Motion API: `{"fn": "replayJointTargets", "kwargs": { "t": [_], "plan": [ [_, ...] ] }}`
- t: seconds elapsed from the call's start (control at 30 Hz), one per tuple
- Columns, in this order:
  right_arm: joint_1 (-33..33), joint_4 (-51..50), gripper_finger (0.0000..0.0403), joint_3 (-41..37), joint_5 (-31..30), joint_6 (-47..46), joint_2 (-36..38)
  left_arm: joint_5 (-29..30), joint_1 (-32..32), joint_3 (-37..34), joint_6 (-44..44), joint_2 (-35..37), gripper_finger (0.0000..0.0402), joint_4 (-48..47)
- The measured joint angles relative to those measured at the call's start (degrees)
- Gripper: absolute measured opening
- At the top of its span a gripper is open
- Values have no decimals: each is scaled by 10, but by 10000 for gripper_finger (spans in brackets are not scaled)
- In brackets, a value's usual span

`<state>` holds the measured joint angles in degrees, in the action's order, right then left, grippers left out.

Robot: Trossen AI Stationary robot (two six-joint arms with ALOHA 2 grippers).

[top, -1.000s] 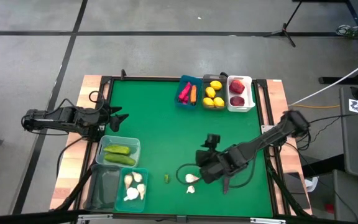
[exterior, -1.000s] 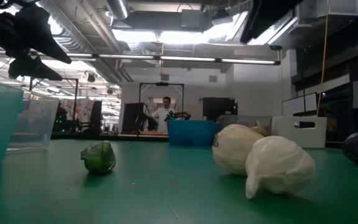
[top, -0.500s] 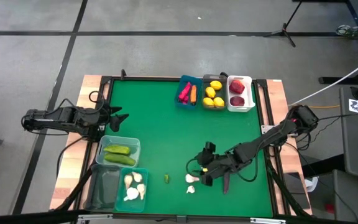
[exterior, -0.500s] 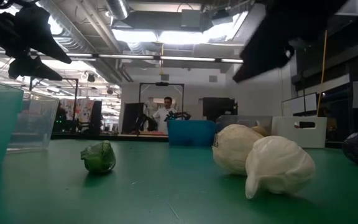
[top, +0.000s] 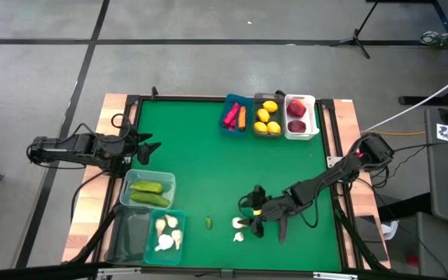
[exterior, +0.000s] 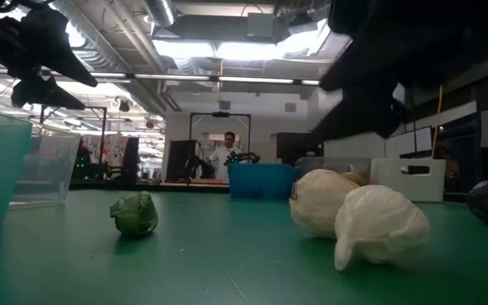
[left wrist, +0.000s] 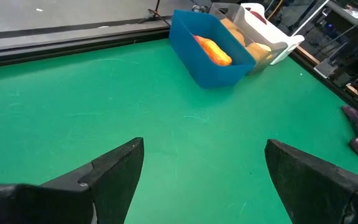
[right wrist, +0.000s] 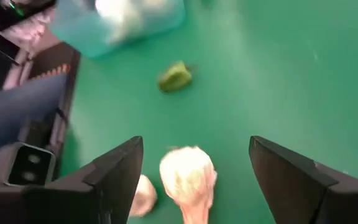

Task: Sort produce into baskets
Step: Put the white garlic into the green bin

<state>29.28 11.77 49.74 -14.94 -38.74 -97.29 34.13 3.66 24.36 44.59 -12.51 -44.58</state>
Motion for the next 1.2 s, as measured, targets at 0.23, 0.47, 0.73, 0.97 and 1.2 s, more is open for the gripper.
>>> {"fn": "replayJointTargets", "kwargs": {
  "t": [0.23,0.47,0.73,0.97,1.2],
  "plan": [
    [7,10,292,3,-4,-1,-61,0,0,-22,12,0,329,6],
    [20,5,292,21,-9,12,-101,0,0,-41,40,0,329,10],
    [32,-11,291,22,-54,-4,-115,0,0,-41,23,0,329,22],
    [28,-21,244,22,-103,-2,-115,-21,0,-41,-29,0,329,113],
    [26,-21,134,22,-110,-1,-115,-79,0,-41,-110,0,329,226]
  ]
}}
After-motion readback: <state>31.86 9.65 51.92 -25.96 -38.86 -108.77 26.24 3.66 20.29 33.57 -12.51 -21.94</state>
